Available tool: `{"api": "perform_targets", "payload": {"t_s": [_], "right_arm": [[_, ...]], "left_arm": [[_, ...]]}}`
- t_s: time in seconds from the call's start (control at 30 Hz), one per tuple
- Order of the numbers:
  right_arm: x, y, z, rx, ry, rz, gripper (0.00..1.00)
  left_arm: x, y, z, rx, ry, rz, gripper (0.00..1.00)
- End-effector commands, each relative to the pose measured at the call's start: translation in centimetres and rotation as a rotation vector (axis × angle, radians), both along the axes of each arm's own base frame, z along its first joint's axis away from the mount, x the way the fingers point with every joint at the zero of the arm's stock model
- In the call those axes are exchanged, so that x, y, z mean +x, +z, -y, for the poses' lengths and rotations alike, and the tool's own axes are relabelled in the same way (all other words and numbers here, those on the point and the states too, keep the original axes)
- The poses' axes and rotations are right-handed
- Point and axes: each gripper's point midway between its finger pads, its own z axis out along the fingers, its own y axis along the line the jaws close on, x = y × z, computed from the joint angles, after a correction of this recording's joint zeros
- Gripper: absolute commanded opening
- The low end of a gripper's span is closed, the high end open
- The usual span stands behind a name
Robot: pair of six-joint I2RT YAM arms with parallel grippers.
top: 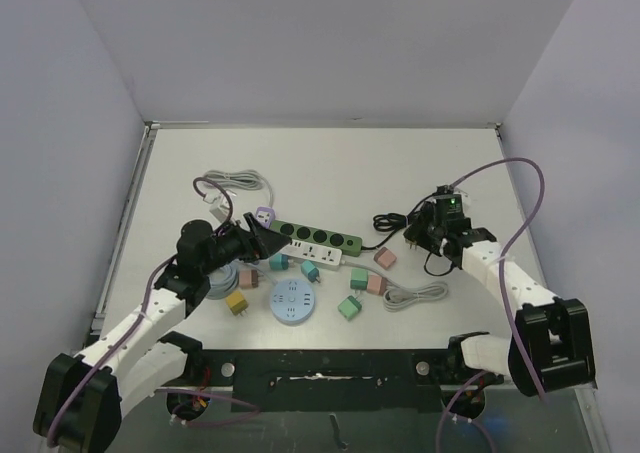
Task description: Insert the plug
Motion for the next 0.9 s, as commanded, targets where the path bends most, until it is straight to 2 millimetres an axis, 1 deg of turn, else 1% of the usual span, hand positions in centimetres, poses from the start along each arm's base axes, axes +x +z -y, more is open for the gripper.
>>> {"api": "perform_targets", "payload": {"t_s": [0.0, 0.07, 0.13, 0.23, 0.37, 0.43, 0.47, 0.53, 0.6, 0.63, 0.8, 0.87], "right_arm": [[2.8, 6.1, -5.2, 0.34, -0.124, 0.233, 0.43], [2.7, 7.6, -6.8, 0.421, -0.15, 0.265, 0.43], [2.5, 8.9, -8.5, 0.491, -0.154, 0.28, 0.43], [1.9, 10.6, -11.2, 0.558, -0.132, 0.285, 0.44], [1.2, 12.4, -14.8, 0.619, -0.058, 0.287, 0.44], [0.9, 13.0, -16.6, 0.643, -0.013, 0.286, 0.44], [0.8, 13.4, -17.4, 0.656, 0.003, 0.289, 0.44], [0.5, 13.9, -18.6, 0.688, 0.02, 0.288, 0.45], [0.2, 14.2, -19.6, 0.723, 0.033, 0.28, 0.45], [0.0, 14.3, -19.9, 0.736, 0.039, 0.272, 0.45], [-0.7, 14.4, -21.4, 0.768, 0.068, 0.235, 0.45], [-0.9, 14.4, -21.7, 0.769, 0.072, 0.229, 0.45]], "left_arm": [[2.5, 3.5, 1.3, -0.039, 0.061, 0.125, 0.75], [2.8, 3.4, 2.5, -0.037, 0.058, 0.138, 0.75], [3.1, 3.7, 3.7, -0.049, 0.052, 0.174, 0.75], [3.3, 3.2, 5.5, -0.059, 0.043, 0.199, 0.75], [3.2, 3.5, 7.7, -0.101, 0.021, 0.254, 0.75], [3.1, 3.2, 9.0, -0.113, 0.017, 0.243, 0.75], [2.9, 3.5, 9.9, -0.115, -0.002, 0.253, 0.75], [2.8, 3.0, 11.0, -0.077, -0.02, 0.247, 0.75], [3.0, 2.3, 11.1, -0.054, 0.012, 0.238, 0.75], [3.0, 2.4, 11.1, -0.06, 0.025, 0.251, 0.75], [2.9, 3.9, 10.8, -0.131, 0.063, 0.356, 0.75], [3.0, 3.8, 10.9, -0.138, 0.07, 0.363, 0.74]]}}
